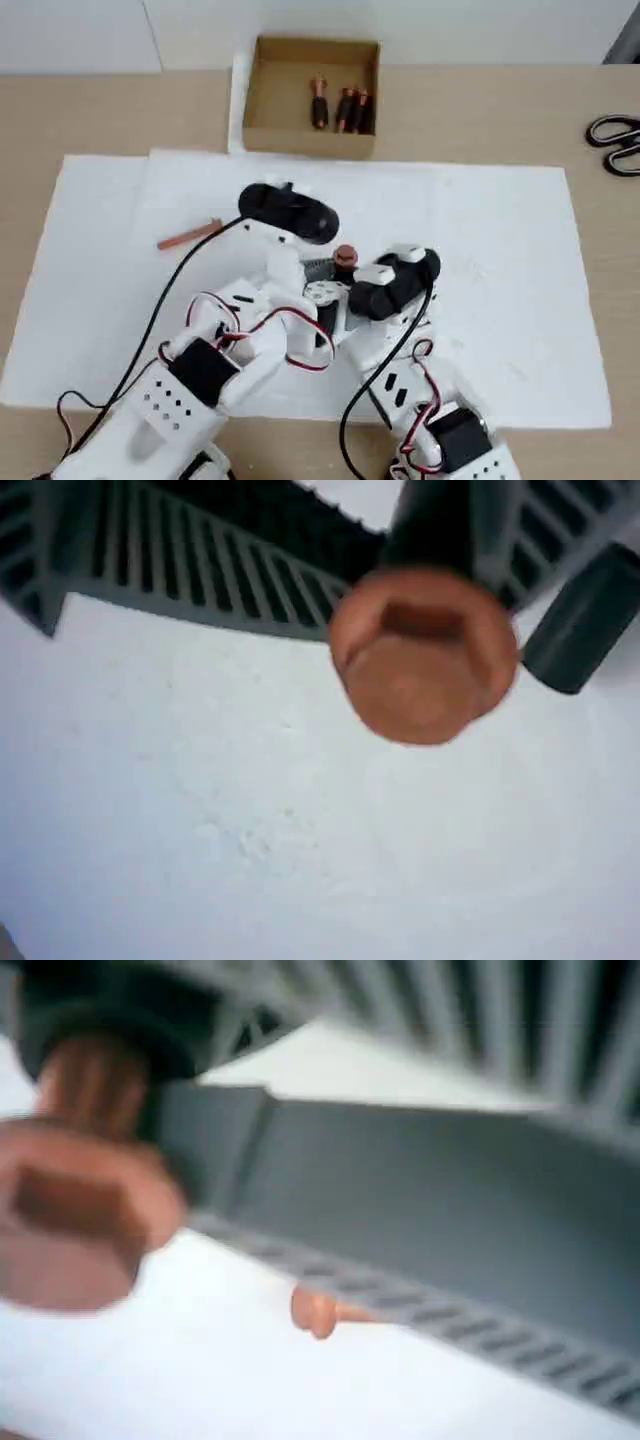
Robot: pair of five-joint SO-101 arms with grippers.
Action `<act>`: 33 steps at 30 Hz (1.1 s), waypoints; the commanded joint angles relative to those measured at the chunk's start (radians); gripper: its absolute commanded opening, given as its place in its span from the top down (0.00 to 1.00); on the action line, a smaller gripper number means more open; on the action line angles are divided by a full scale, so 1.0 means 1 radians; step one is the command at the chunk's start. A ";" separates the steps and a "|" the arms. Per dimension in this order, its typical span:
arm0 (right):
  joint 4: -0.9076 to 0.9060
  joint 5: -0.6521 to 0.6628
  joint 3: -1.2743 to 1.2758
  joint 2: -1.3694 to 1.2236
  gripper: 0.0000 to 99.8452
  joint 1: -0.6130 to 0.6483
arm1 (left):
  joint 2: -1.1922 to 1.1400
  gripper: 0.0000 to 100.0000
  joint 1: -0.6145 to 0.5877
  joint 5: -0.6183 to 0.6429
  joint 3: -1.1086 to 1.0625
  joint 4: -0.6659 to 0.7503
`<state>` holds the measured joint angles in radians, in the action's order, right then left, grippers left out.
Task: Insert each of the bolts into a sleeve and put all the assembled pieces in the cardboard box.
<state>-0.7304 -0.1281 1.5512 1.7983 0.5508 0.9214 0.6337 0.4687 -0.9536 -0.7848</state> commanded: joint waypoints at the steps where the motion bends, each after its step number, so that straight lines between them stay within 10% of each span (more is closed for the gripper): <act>1: 0.019 -0.003 -0.011 0.015 1.00 0.005 | 0.020 0.74 -0.051 0.003 0.071 -0.003; 15: 0.021 -0.003 -0.008 0.015 1.00 0.002 | 0.060 0.74 -0.221 0.003 0.088 -0.034; 33: 0.024 0.104 -0.026 0.004 1.00 -0.243 | 0.451 0.74 -0.798 -0.143 0.085 -0.528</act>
<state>-0.7304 -0.0852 1.5942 1.7967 0.3728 1.3265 -0.1151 0.3368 -0.9183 -1.2421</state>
